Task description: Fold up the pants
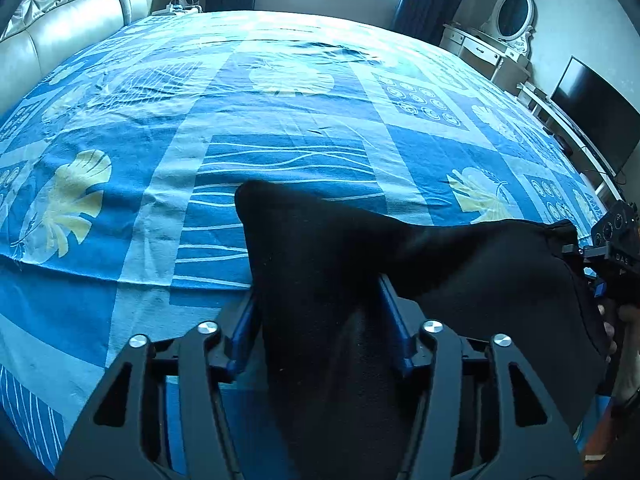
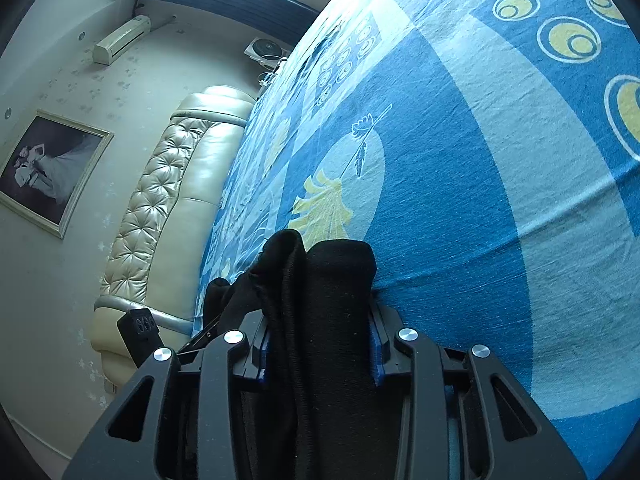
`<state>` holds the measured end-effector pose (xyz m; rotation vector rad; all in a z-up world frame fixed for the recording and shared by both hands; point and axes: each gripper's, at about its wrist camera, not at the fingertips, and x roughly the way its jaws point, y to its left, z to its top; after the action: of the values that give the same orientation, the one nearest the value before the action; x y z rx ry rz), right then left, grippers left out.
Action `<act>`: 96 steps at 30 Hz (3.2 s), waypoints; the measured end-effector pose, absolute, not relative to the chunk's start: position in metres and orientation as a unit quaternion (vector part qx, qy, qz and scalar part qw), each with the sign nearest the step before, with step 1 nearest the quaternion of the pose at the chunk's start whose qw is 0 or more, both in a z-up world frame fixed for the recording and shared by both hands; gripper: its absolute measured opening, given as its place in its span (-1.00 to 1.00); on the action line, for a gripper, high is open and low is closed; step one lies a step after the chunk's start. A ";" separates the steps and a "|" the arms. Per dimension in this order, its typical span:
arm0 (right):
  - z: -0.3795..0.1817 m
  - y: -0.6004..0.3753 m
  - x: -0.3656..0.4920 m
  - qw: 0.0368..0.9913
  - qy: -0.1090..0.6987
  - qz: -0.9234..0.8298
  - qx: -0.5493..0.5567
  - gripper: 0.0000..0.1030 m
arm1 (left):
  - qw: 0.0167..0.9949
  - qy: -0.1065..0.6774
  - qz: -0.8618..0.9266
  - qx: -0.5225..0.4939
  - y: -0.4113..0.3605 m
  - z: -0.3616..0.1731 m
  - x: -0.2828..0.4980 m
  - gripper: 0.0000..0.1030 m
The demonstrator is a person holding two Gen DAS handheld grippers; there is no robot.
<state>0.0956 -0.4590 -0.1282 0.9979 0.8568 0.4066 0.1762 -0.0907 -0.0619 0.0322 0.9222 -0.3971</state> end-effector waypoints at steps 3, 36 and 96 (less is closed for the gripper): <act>-0.123 -0.458 0.093 0.771 0.388 0.192 0.467 0.02 | 0.877 0.445 -0.179 -0.001 -0.083 -0.058 0.174 0.67; -0.111 -0.430 0.006 0.776 0.423 0.142 0.445 0.59 | 0.788 0.522 -0.244 -0.215 -0.032 -0.078 0.062 0.78; -0.135 -0.423 -0.037 0.727 0.432 0.180 0.502 -0.38 | 0.821 0.506 -0.242 -0.106 -0.031 -0.068 0.032 -0.15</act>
<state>-0.0367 -0.4230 -0.1348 1.1067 0.9513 0.3973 0.0318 -0.0306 -0.0676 -0.2257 1.0769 -0.5157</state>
